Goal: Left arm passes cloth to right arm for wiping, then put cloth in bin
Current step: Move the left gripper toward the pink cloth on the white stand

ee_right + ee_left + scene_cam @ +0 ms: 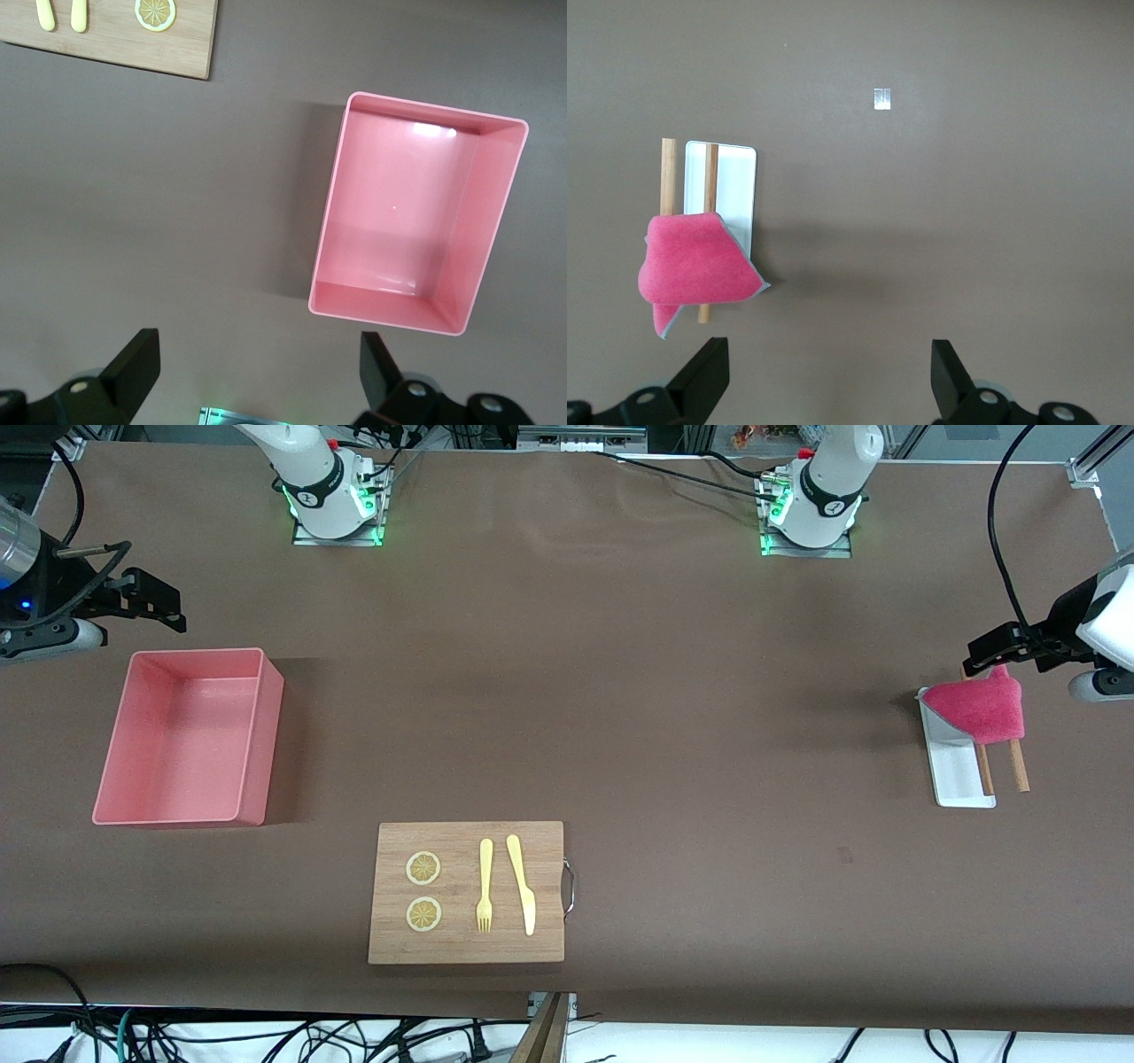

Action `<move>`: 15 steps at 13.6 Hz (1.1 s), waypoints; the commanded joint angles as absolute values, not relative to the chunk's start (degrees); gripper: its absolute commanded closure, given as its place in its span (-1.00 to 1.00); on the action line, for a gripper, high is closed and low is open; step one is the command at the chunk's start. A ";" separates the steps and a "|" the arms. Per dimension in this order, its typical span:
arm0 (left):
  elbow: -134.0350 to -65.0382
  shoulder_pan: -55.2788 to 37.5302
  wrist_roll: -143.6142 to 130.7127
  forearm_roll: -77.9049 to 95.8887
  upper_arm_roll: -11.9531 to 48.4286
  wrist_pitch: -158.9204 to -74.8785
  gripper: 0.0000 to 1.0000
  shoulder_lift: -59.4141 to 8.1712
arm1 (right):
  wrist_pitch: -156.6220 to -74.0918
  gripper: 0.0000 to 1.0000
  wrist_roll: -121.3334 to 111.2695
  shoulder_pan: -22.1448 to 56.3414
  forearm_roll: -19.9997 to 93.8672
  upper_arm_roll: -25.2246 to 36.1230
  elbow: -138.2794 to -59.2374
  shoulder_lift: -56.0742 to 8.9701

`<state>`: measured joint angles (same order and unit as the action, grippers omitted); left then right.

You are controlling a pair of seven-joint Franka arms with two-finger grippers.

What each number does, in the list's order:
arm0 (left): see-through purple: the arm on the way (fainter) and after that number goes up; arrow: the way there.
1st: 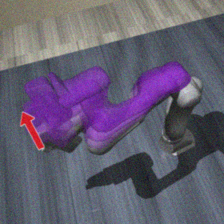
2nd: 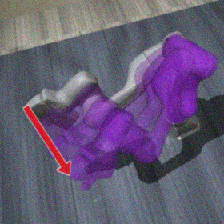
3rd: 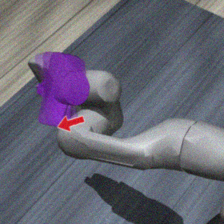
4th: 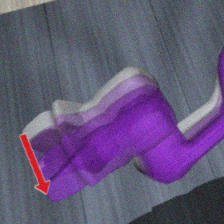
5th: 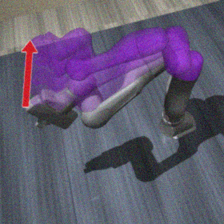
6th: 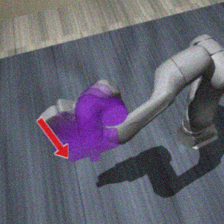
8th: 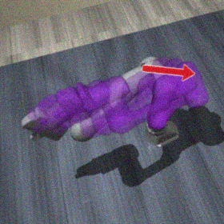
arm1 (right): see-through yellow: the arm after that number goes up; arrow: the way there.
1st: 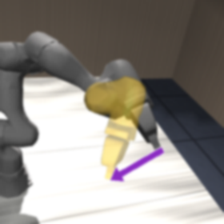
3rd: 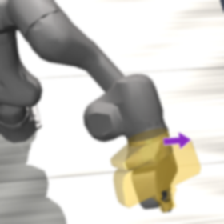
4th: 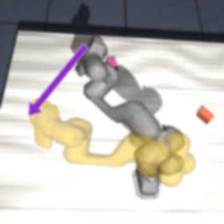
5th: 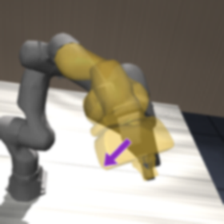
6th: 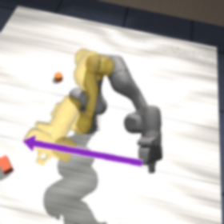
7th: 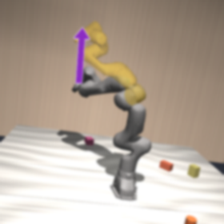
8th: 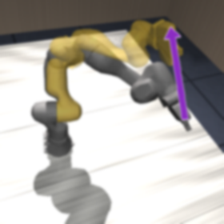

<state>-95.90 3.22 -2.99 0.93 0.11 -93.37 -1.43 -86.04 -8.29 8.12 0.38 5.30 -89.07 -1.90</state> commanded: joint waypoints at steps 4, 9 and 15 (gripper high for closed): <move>-94.83 3.43 -2.64 -2.19 0.00 -92.03 -1.00 -3.95 | -86.57 -1.00 -7.82 8.09 -0.09 5.19 -90.44 -0.53; -94.83 3.52 -4.21 -9.57 -0.18 -89.75 -1.00 -7.37 | -86.75 -1.00 -7.82 8.00 0.00 5.27 -90.44 -0.70; -94.39 3.34 -16.19 -19.66 -0.26 -87.98 -1.00 -15.62 | -86.75 -1.00 -7.73 8.09 0.09 5.10 -90.44 -0.53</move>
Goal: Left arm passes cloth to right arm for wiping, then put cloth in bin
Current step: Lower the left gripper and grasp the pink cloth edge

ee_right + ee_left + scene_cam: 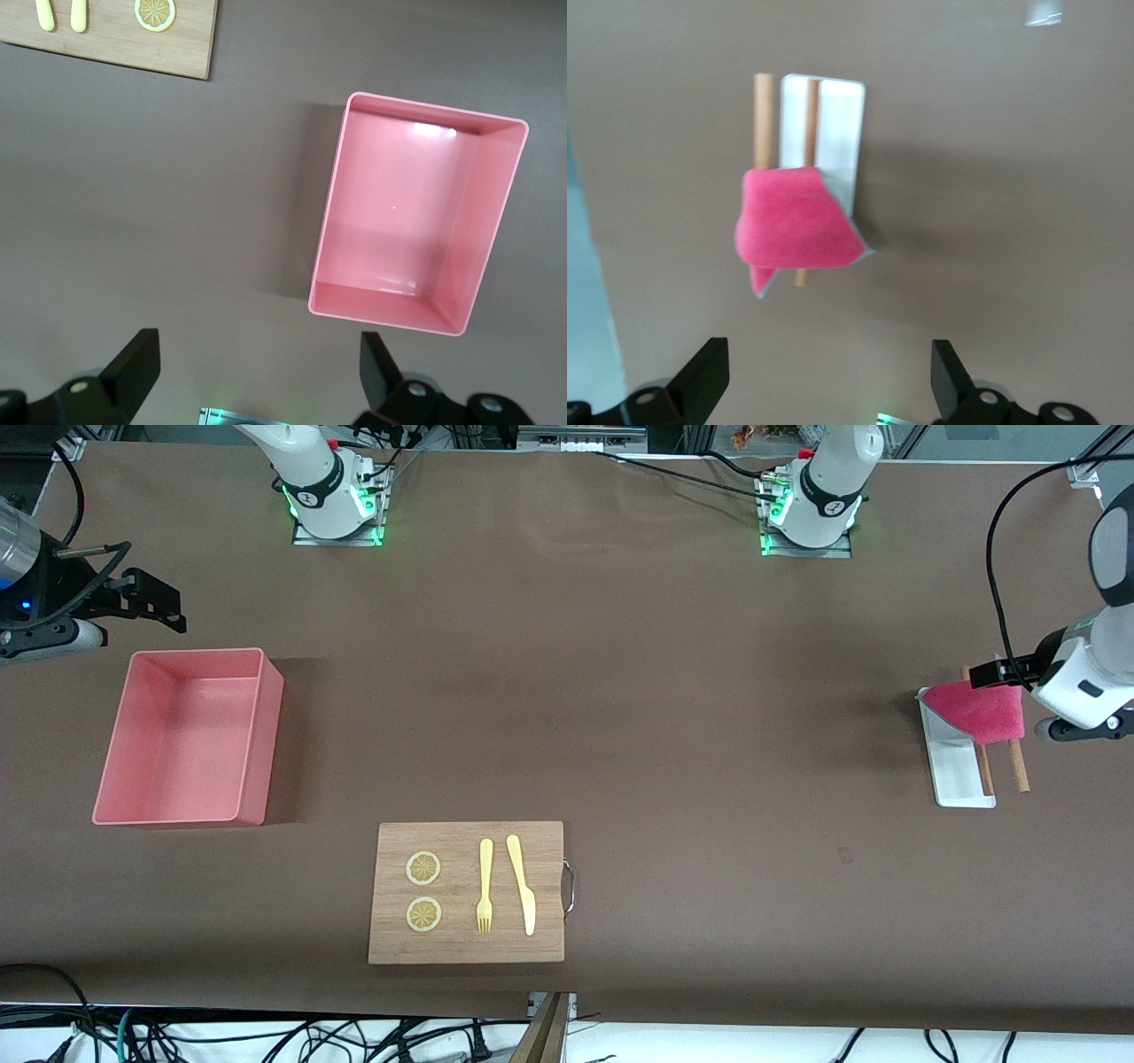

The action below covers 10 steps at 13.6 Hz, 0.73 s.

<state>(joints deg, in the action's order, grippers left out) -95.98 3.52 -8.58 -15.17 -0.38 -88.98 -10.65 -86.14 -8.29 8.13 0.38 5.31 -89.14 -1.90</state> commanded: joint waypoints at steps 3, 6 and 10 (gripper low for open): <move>-93.35 1.94 -21.61 -25.64 0.35 -88.68 -1.00 -22.56 | -86.84 -1.00 -7.73 8.09 0.09 5.10 -90.44 -0.61; -93.25 0.09 -30.63 -28.73 0.26 -88.68 -1.00 -28.45 | -87.10 -1.00 -7.73 8.09 0.18 5.01 -90.44 -0.61; -94.13 -4.48 -44.44 -37.97 0.35 -87.80 -1.00 -37.34 | -87.10 -1.00 -7.73 8.09 0.18 4.92 -90.44 -0.62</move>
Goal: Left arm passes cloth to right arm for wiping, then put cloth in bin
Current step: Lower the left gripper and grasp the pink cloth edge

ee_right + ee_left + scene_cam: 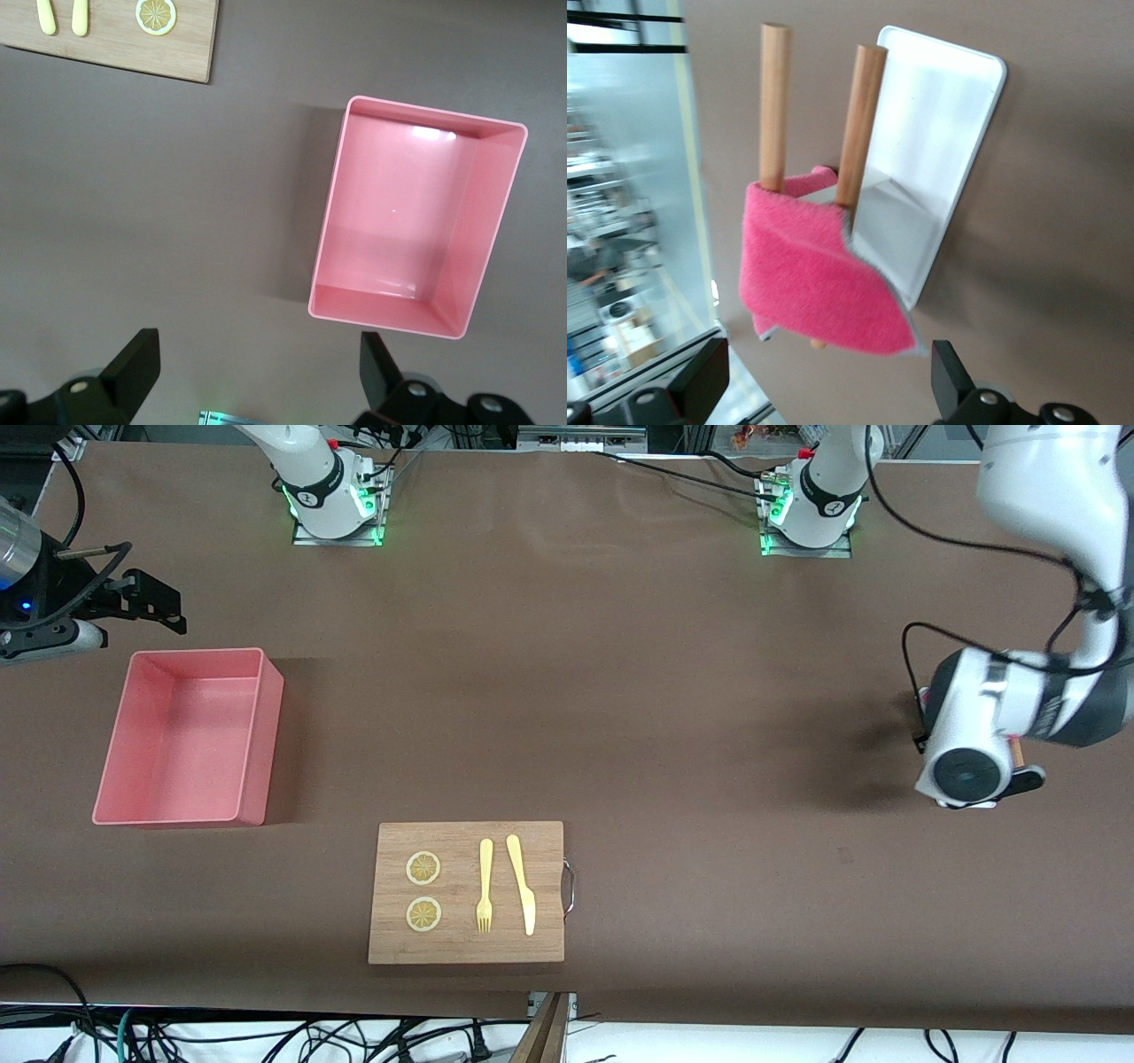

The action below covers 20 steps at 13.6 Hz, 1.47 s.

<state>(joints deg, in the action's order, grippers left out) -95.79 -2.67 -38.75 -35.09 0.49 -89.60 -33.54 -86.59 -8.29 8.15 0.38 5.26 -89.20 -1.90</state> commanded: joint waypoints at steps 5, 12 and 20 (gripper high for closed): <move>-94.22 -6.24 -51.58 -44.98 0.26 -84.74 -1.00 -42.97 | -87.19 -1.00 -7.73 8.09 0.18 4.92 -90.44 -0.62; -93.96 -8.17 -60.12 -46.84 0.00 -78.57 0.28 -47.64 | -87.19 -1.00 -7.73 8.09 0.18 4.92 -90.44 -0.62; -94.13 -8.09 -59.77 -46.85 0.00 -75.76 0.65 -47.64 | -87.19 -1.00 -7.73 8.09 0.18 5.01 -90.44 -0.62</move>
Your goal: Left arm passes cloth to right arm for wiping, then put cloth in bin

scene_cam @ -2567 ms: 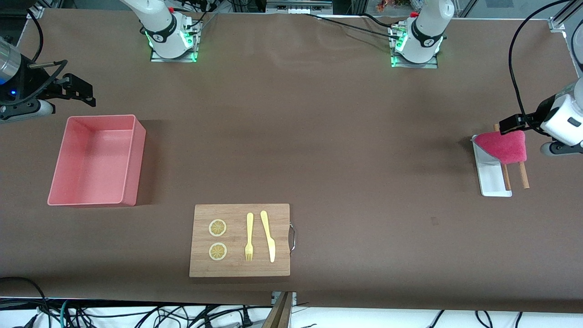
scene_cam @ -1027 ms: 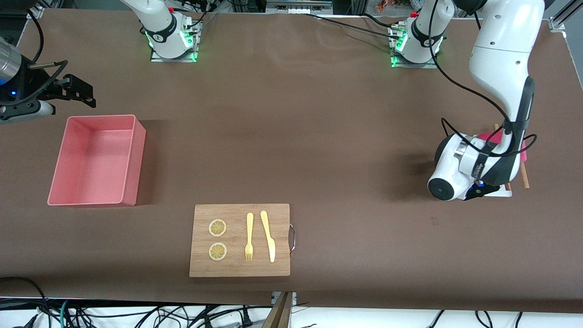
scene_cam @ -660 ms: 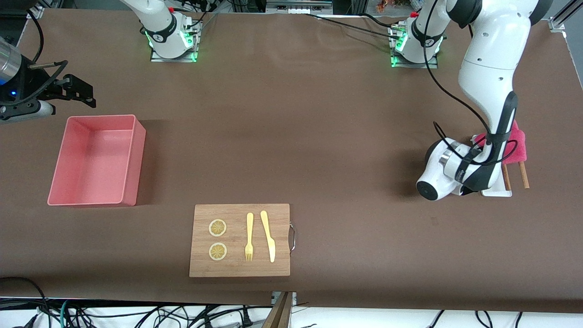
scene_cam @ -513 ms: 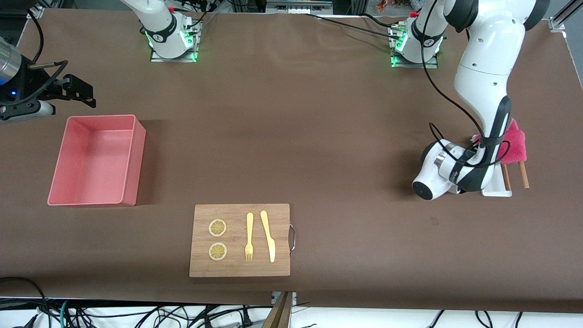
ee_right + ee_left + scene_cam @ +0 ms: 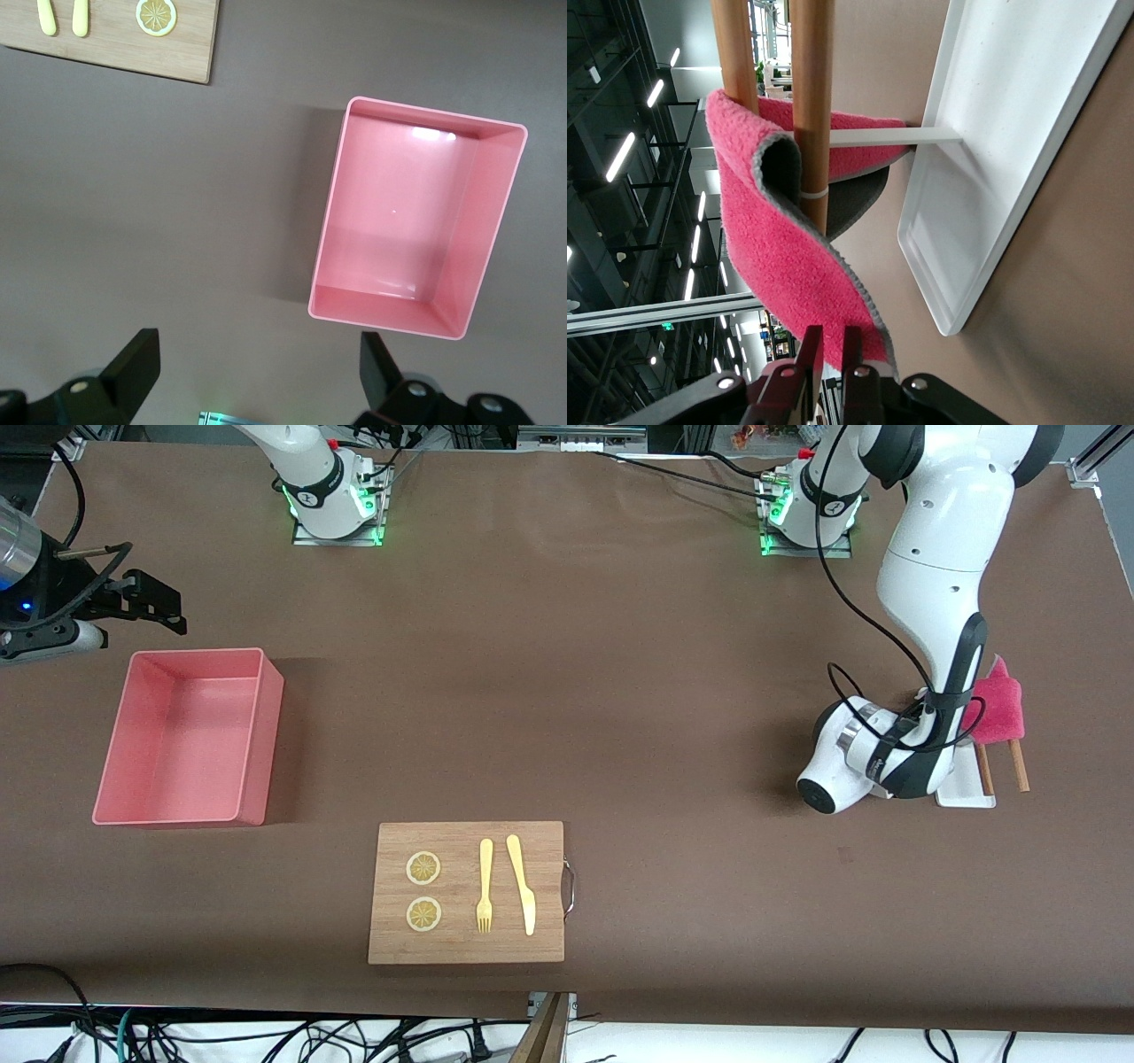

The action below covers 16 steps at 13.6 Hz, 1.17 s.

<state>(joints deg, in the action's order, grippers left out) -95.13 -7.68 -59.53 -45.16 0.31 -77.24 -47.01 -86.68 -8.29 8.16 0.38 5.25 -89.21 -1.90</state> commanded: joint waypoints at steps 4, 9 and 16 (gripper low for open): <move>-93.69 -8.17 -59.85 -46.76 0.17 -76.11 0.36 -47.72 | -87.19 -1.00 -7.73 8.09 0.18 5.01 -90.44 -0.62; -93.78 -8.44 -60.03 -46.32 0.35 -76.29 0.36 -48.16 | -87.28 -1.00 -7.73 8.09 0.18 4.92 -90.44 -0.62; -94.22 -7.74 -61.08 -46.49 0.35 -77.52 0.36 -49.57 | -87.19 -1.00 -7.12 8.17 -0.26 4.66 -90.35 -0.62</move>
